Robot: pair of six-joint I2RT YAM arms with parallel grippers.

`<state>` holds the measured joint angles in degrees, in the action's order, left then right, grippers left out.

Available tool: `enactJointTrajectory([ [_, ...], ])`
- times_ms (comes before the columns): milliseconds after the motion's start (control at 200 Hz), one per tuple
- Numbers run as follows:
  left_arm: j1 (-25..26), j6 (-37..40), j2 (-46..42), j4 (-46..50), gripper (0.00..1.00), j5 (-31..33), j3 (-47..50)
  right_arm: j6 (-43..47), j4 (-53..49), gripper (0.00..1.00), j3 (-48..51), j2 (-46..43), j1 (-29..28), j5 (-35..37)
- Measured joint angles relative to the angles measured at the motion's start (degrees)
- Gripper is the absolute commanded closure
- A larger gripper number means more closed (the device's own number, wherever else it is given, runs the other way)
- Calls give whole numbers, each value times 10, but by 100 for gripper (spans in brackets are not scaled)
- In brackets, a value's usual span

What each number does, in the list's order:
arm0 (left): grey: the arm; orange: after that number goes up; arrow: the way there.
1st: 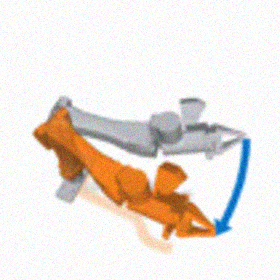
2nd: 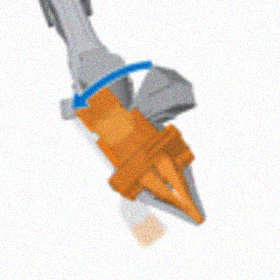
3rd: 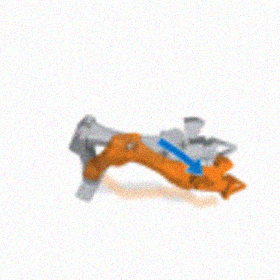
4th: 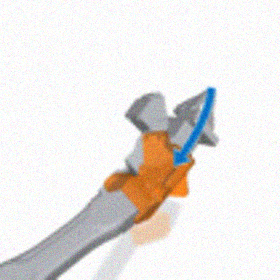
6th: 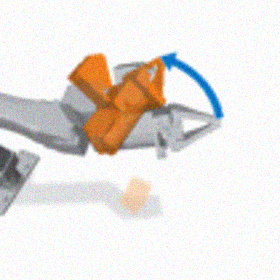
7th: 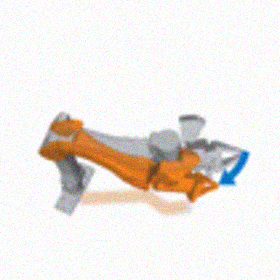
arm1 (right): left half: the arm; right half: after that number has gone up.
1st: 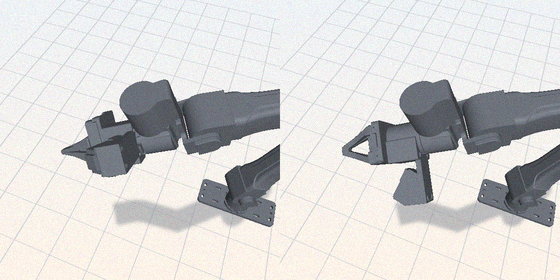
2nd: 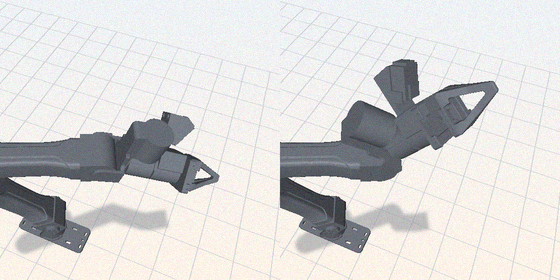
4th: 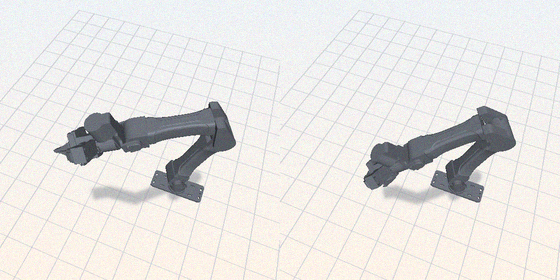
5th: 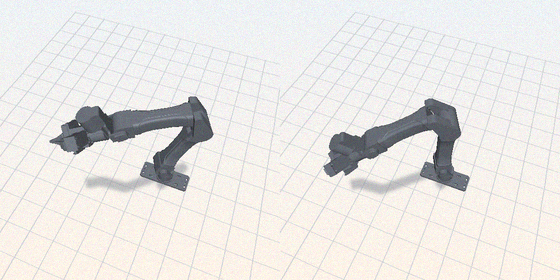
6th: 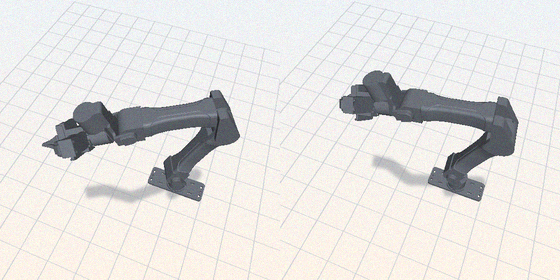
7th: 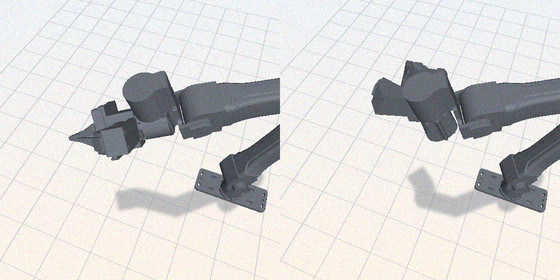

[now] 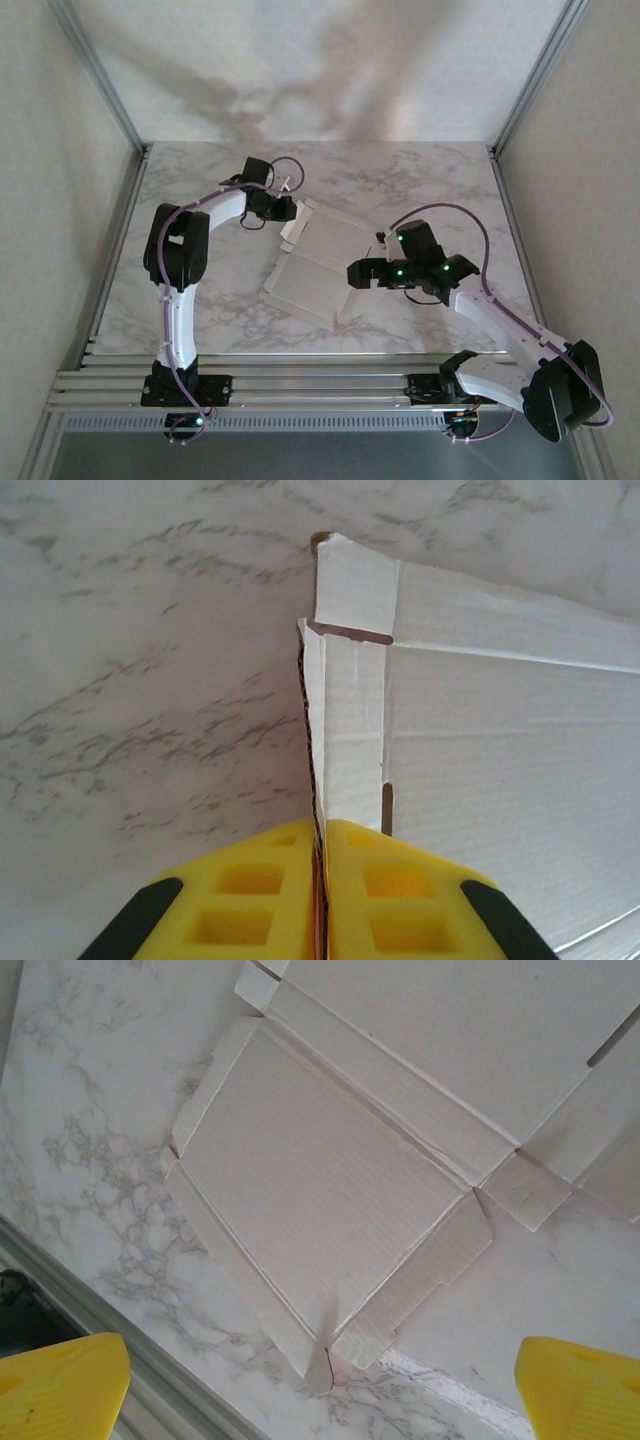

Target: Fold the paper box

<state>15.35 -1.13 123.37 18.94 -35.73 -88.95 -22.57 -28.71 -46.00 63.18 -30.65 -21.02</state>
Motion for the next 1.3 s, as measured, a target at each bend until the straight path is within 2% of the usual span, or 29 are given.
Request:
enactJointTrajectory([
  [95,12,32,-25,8,89,1,1,36,-36,8,-56,1,21,-19],
  [315,31,99,-126,-3,85,-22,31,118,-105,29,-236,56,61,-64],
  [480,30,143,-181,-11,90,-54,75,174,-150,30,-328,138,87,-85],
  [510,30,150,-185,-11,94,-60,80,183,-155,31,-337,152,92,-90],
  [711,30,193,-218,-11,95,-97,117,233,-172,36,-350,210,122,-126],
  [871,30,206,-229,-15,95,-118,134,252,-170,36,-349,236,138,-158],
  [1116,30,228,-229,-16,99,-132,140,258,-104,40,-294,255,150,-166],
  [1301,30,240,-229,-14,99,-143,150,256,-71,41,-289,289,161,-190],
])
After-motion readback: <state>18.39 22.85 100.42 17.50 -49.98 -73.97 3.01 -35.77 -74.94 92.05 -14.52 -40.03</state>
